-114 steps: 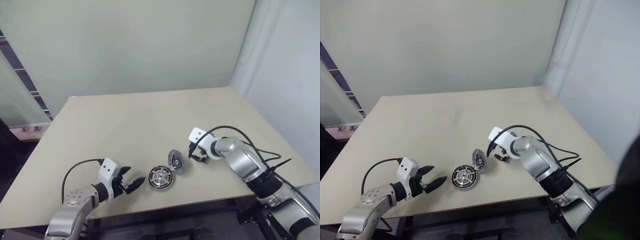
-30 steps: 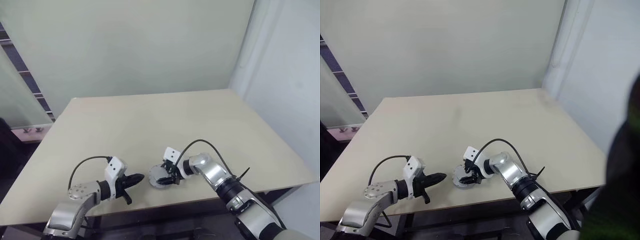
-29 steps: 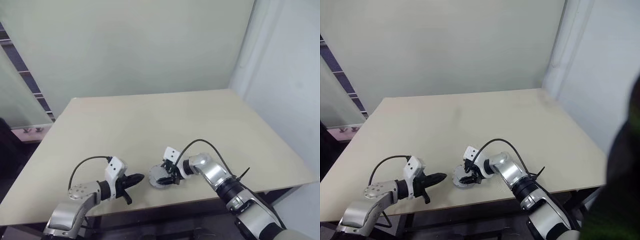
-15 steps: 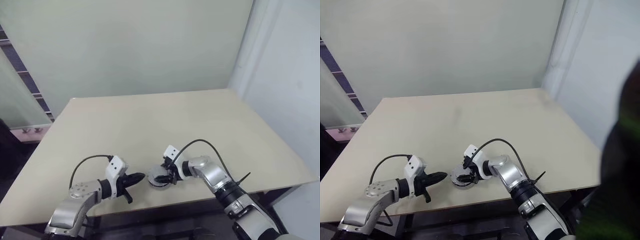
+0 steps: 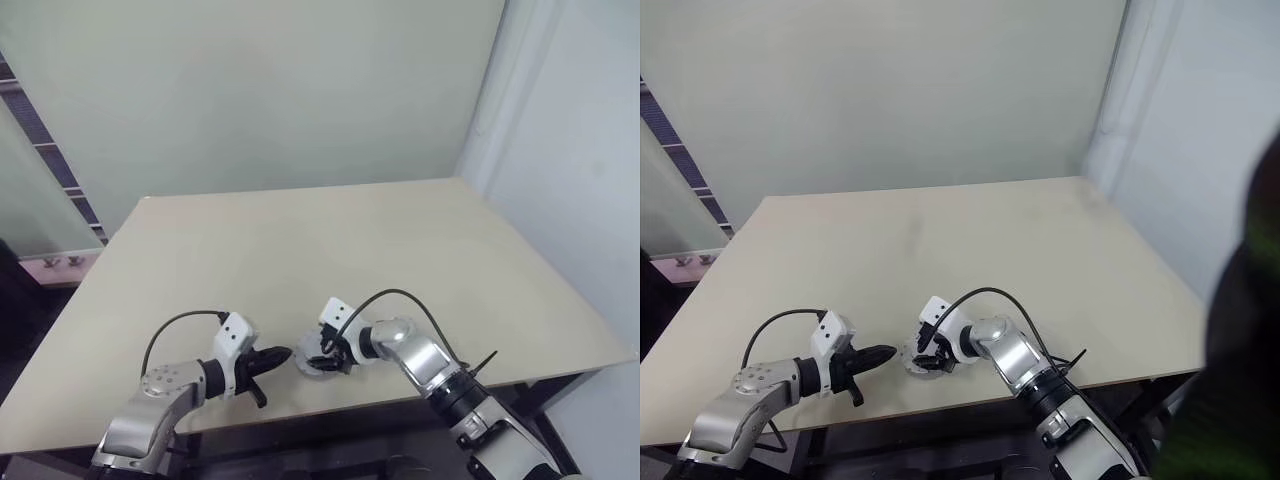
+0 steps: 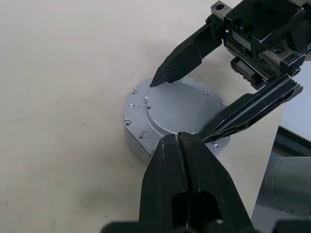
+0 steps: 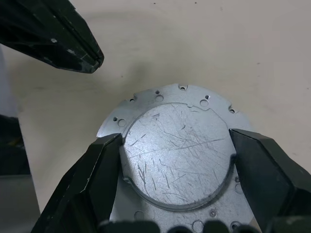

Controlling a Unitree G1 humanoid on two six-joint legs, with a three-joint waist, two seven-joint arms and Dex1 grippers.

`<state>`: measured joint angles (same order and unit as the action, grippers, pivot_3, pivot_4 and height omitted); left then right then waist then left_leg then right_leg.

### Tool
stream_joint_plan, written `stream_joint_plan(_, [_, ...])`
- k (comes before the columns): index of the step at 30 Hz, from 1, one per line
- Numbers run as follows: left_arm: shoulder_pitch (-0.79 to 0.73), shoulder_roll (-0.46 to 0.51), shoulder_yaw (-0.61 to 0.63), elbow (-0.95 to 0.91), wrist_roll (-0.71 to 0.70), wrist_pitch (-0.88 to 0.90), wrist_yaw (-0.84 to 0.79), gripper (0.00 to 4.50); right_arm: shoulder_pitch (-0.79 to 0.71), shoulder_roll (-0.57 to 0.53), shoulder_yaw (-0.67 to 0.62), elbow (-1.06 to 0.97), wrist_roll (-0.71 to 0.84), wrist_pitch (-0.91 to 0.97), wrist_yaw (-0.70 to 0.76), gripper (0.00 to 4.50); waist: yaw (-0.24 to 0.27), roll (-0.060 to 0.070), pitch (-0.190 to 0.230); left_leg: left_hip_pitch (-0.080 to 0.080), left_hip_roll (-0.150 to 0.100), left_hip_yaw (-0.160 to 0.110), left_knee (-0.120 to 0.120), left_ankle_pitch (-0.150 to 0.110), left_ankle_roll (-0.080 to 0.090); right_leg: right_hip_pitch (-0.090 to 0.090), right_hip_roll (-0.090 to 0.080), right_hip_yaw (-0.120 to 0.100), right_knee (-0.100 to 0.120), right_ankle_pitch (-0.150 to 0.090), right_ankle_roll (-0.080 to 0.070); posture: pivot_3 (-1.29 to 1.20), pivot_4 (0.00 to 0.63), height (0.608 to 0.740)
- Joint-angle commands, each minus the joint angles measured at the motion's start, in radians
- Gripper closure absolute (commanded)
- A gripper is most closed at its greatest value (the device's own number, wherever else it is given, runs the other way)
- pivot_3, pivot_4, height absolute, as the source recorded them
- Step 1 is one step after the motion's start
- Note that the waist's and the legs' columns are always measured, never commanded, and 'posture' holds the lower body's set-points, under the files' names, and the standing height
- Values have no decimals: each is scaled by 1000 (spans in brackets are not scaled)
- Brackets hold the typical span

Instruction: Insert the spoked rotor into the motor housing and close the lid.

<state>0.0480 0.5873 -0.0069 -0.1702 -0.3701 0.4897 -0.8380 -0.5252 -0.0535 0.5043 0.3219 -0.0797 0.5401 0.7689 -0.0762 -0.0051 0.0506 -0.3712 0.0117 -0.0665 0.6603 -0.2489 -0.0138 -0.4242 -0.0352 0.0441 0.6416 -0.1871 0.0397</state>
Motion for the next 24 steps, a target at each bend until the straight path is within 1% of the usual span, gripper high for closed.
stream_joint_plan(1, [-11,3,10,-22,-3,-12,1,4500,12,8,19,-23,-7,13,-12,1200,0,0,0,0,0,0,0,0,0,0,0,0,0,0,0,0,0,740])
stream_joint_plan(8, [-13,-2,0,-17,6,-20,6,4500,19,-5,39,-34,-10,42,-9,1200,0,0,0,2,0,0,-1,0,0,1,0,0,0,0,0,0,0,740])
stream_joint_plan(11, [-29,-9,-27,6,44,-45,23,4500,15,-13,43,-37,-10,49,-3,1200,0,0,0,2,0,0,-1,0,0,1,0,0,0,0,0,0,0,740])
stream_joint_plan(18, [-89,-65,-105,137,154,-134,77,4500,4,-31,46,-37,-9,50,11,1200,1,0,0,2,0,0,-1,0,0,2,0,0,-1,0,0,0,0,740])
stream_joint_plan(24, [-112,-100,-150,225,198,-175,70,4500,2,-42,55,-47,-9,53,21,1200,2,1,-1,3,0,0,-1,0,0,3,0,0,-1,0,0,0,0,740])
